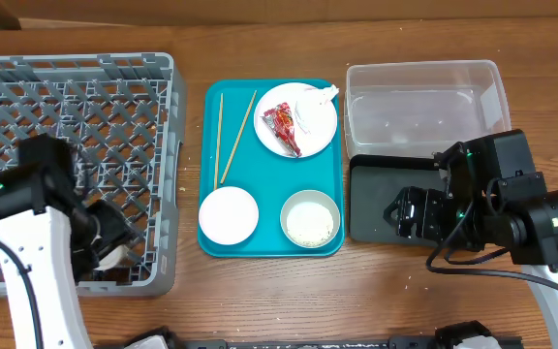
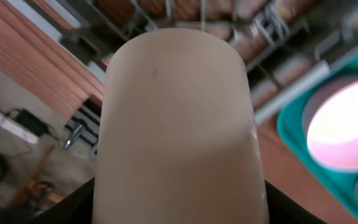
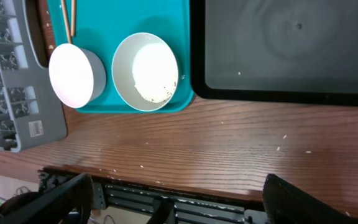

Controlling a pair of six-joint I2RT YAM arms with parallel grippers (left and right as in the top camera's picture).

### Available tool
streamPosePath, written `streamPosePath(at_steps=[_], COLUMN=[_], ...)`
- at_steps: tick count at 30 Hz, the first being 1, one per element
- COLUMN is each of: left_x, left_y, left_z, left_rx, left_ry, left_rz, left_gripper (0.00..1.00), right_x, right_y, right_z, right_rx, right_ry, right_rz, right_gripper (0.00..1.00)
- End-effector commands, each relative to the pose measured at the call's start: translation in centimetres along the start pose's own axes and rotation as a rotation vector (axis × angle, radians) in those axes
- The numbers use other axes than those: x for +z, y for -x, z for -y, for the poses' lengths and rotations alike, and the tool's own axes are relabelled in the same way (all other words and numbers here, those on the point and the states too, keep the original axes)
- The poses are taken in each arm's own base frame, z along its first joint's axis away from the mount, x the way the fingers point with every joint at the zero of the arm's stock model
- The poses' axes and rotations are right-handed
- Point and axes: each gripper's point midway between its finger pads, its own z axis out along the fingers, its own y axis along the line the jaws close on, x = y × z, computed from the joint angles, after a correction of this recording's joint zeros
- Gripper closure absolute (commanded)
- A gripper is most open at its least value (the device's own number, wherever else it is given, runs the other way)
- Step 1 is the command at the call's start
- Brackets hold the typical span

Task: Sort waste into correct bins and load items into the dishwasher
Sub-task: 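Carry the white cup with the left gripper over the dish rack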

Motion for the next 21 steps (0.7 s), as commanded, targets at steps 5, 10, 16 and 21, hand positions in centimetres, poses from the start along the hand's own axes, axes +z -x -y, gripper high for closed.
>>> streamPosePath(at_steps=[5, 10, 16, 21], left_x=[1.8, 4.2, 4.7, 4.5], left_y=[2.3, 2.7, 3.5, 3.3], left_z=[-2.7, -2.1, -1.0, 0.7], left_rx=[-0.153, -0.184, -0.180, -0.175], left_ry=[-0.022, -0.085, -0.180, -0.280], left_rz=[0.050, 0.015, 0.002, -0.025], left_gripper=[0.32, 0.28, 0.28, 0.26], right_x=[-0.3, -0.3, -0.3, -0.3], right_y=[0.3, 0.3, 0.2, 0.3], right_z=[0.0, 0.0, 0.0, 0.0], right_rx=[-0.022, -0.022, -0.021, -0.023], right_ry=[-0.008, -0.008, -0.009, -0.007], right_rz=[0.024, 0.023, 0.020, 0.025], right_gripper=[0.10, 0.09, 0.09, 0.09])
